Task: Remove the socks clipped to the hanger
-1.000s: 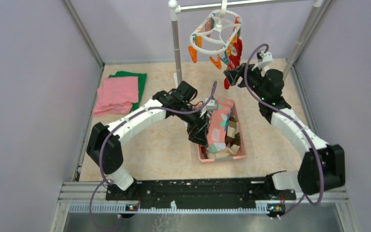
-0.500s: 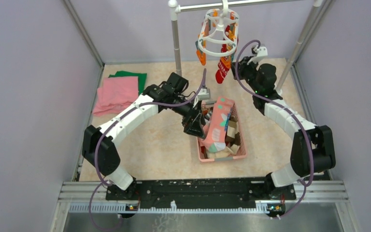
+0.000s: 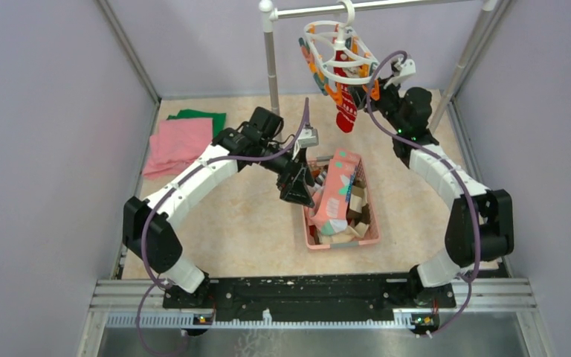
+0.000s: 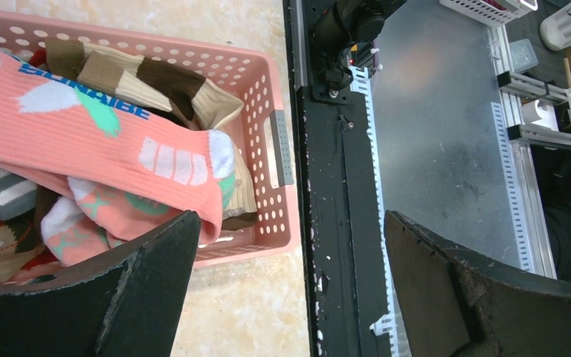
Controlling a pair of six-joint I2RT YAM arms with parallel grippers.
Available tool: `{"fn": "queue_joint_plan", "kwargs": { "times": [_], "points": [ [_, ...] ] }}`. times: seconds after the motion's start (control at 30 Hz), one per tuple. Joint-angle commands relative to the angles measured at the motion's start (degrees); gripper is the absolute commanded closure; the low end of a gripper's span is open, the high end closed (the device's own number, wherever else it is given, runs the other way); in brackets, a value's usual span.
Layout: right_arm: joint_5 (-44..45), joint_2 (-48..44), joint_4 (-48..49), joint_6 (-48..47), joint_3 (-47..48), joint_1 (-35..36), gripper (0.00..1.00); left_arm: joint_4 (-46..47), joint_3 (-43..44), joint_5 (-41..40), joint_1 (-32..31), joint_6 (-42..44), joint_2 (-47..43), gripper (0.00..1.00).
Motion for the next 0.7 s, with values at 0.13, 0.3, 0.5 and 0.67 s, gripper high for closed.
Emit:
{"fn": "queue_joint_plan", "kwargs": {
  "times": [0.13, 0.3, 0.5, 0.67],
  "points": [
    [-3.1, 2.6, 4.9, 3.2, 5.2, -0.3, 1.00, 3.3, 0.7, 3.4, 2.2, 0.1, -3.1, 0.01],
    [-1.8, -1.1, 4.4, 3.2, 2.6, -0.4, 1.00, 4.6, 0.2, 3.8, 2.6, -1.1, -3.8, 0.01],
    [2.4, -9.6, 0.7, 3.3, -2.1, -1.2, 1.00, 6.8, -0.7, 4.3, 2.7, -2.8, -4.2, 0.01],
    [5.8, -17.6, -5.2, 3.2, -6.1, -2.7, 1.00, 9.1, -1.2, 4.9, 2.7, -4.8, -5.0, 0.01]
  ]
}}
